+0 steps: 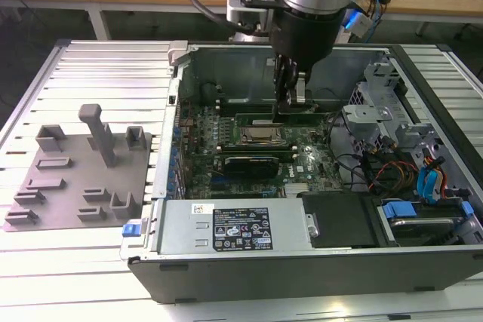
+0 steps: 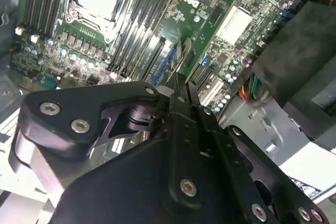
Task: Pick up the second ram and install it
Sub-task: 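Pick up the second ram and move it above second insertion slot, then insert the second ram into the second slot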
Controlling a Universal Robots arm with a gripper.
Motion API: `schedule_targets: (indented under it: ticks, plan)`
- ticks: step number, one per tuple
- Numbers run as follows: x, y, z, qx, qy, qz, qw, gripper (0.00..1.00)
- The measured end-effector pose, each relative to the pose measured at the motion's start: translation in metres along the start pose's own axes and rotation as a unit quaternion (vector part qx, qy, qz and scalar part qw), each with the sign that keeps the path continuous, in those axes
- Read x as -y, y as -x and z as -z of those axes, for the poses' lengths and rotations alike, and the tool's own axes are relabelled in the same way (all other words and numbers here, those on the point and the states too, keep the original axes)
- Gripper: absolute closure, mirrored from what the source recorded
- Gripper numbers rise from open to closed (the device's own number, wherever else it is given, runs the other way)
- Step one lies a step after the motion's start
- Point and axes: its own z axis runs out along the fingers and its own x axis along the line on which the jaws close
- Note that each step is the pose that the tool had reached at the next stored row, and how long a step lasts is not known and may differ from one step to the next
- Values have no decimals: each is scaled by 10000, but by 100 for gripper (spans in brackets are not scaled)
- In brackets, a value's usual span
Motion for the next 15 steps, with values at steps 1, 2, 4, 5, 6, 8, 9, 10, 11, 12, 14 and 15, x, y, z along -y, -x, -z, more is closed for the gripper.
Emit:
schedule_targets:
  ticks: [1,2,4,5,6,8,9,10,11,12,14,15]
  plan:
    - [1,0,-18,0,0,0,10000,89]
    - [2,-1,-36,-1,1,0,10000,89]
    - [2,0,-41,0,0,0,10000,89]
    - [2,0,-43,0,0,0,10000,89]
    - [2,-1,-45,0,0,0,10000,89]
    - [2,-1,-47,0,0,0,10000,89]
    - [2,-1,-48,0,0,0,10000,89]
    - [2,-1,-49,0,0,0,10000,89]
    - [2,-1,-50,0,0,0,10000,89]
    - [2,-1,-53,0,0,0,10000,89]
    - [3,0,-58,1,0,1,10000,89]
    - [3,-1,-66,1,0,0,10000,89]
